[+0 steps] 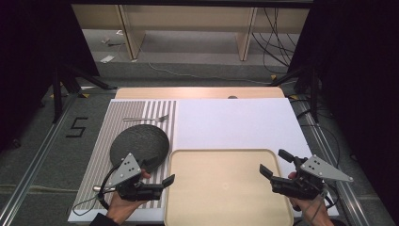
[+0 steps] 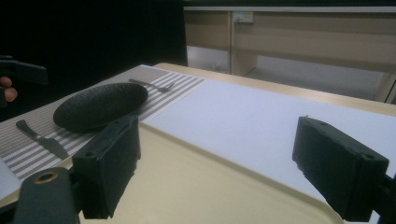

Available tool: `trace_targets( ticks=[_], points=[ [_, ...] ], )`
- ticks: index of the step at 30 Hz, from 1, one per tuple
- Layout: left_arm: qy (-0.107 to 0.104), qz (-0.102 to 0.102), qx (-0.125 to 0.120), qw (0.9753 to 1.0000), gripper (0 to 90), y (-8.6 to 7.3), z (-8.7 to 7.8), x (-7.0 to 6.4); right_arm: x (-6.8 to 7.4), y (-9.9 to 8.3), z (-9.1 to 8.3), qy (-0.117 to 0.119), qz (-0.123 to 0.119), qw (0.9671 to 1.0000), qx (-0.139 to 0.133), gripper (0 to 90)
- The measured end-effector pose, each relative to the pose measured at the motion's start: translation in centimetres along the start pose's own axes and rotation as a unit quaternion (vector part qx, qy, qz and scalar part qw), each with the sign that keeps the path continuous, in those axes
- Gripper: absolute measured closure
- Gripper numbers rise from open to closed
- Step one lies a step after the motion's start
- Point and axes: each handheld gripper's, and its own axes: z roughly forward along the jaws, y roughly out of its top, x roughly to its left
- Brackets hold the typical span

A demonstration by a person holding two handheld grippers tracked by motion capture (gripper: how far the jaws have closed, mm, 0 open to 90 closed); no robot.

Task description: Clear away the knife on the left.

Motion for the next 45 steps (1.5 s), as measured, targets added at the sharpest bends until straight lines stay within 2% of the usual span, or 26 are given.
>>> trace_targets(
  ticks=[12, 16, 21, 24, 29, 32, 33, 34, 36, 37, 38, 39, 40, 41, 42, 43, 44, 45],
  points=[
    [0.003, 0.014, 0.004, 0.9999, 15.4, 0.5, -0.3, 0.1, 0.0, 0.0, 0.0, 0.001, 0.000, 1.0000, -0.001, 16.1],
    [-0.006, 0.011, 0.008, 0.9999, 15.4, 1.0, -0.6, 0.3, 0.0, 0.0, 0.0, 0.000, -0.001, 1.0000, 0.002, 16.1],
    [-0.021, 0.025, 0.029, 0.9990, 15.4, 1.7, -1.1, 0.5, 0.0, 0.0, 0.0, 0.000, -0.002, 1.0000, 0.003, 16.1],
    [-0.019, 0.033, 0.043, 0.9983, 15.4, 1.9, -1.2, 0.5, 0.0, 0.0, 0.0, 0.001, -0.002, 1.0000, 0.002, 16.1],
    [-0.018, 0.033, 0.064, 0.9973, 15.4, 2.0, -1.6, 0.8, 0.0, 0.0, 0.0, 0.001, -0.002, 1.0000, 0.002, 16.1],
    [-0.012, 0.043, 0.094, 0.9945, 15.6, 2.0, -1.6, 1.0, -0.1, 0.0, 0.1, 0.000, -0.001, 1.0000, 0.003, 16.1],
    [-0.009, 0.052, 0.113, 0.9922, 15.6, 2.2, -1.6, 1.0, 0.0, 0.0, 0.1, 0.000, -0.001, 1.0000, 0.003, 16.2],
    [-0.009, 0.052, 0.113, 0.9922, 15.5, 2.2, -1.6, 1.0, 0.0, 0.0, 0.1, 0.000, -0.002, 1.0000, 0.003, 16.2],
    [-0.011, 0.058, 0.131, 0.9896, 15.5, 2.6, -1.8, 1.2, 0.0, -0.1, 0.2, 0.000, -0.001, 1.0000, 0.003, 16.2],
    [-0.011, 0.058, 0.131, 0.9896, 15.5, 2.6, -1.8, 1.2, 0.0, -0.1, 0.2, 0.000, -0.002, 1.0000, 0.003, 16.2],
    [-0.015, 0.060, 0.149, 0.9869, 15.5, 2.7, -1.8, 1.4, 0.0, -0.1, 0.2, 0.000, -0.002, 1.0000, 0.004, 16.2],
    [-0.015, 0.060, 0.149, 0.9869, 15.5, 2.7, -1.8, 1.4, 0.0, -0.1, 0.3, 0.000, -0.002, 1.0000, 0.006, 16.2],
    [-0.012, 0.069, 0.165, 0.9838, 15.6, 2.7, -1.9, 1.5, 0.0, -0.1, 0.3, 0.001, -0.001, 1.0000, 0.006, 16.2],
    [-0.013, 0.072, 0.175, 0.9818, 15.7, 2.7, -1.9, 1.6, 0.0, -0.1, 0.3, 0.001, -0.002, 1.0000, 0.006, 16.2],
    [-0.013, 0.072, 0.175, 0.9818, 15.8, 2.7, -1.9, 1.6, 0.0, -0.1, 0.3, 0.001, -0.003, 1.0000, 0.008, 16.2],
    [-0.012, 0.078, 0.195, 0.9775, 15.8, 2.6, -1.8, 1.7, 0.1, -0.1, 0.3, 0.001, -0.002, 1.0000, 0.008, 16.2],
    [-0.012, 0.078, 0.195, 0.9775, 15.8, 2.6, -1.8, 1.7, 0.1, -0.1, 0.3, 0.001, -0.002, 1.0000, 0.007, 16.2],
    [-0.002, 0.089, 0.222, 0.9708, 15.8, 2.6, -1.8, 1.9, 0.0, -0.1, 0.3, 0.001, -0.002, 1.0000, 0.006, 16.2]
  ],
)
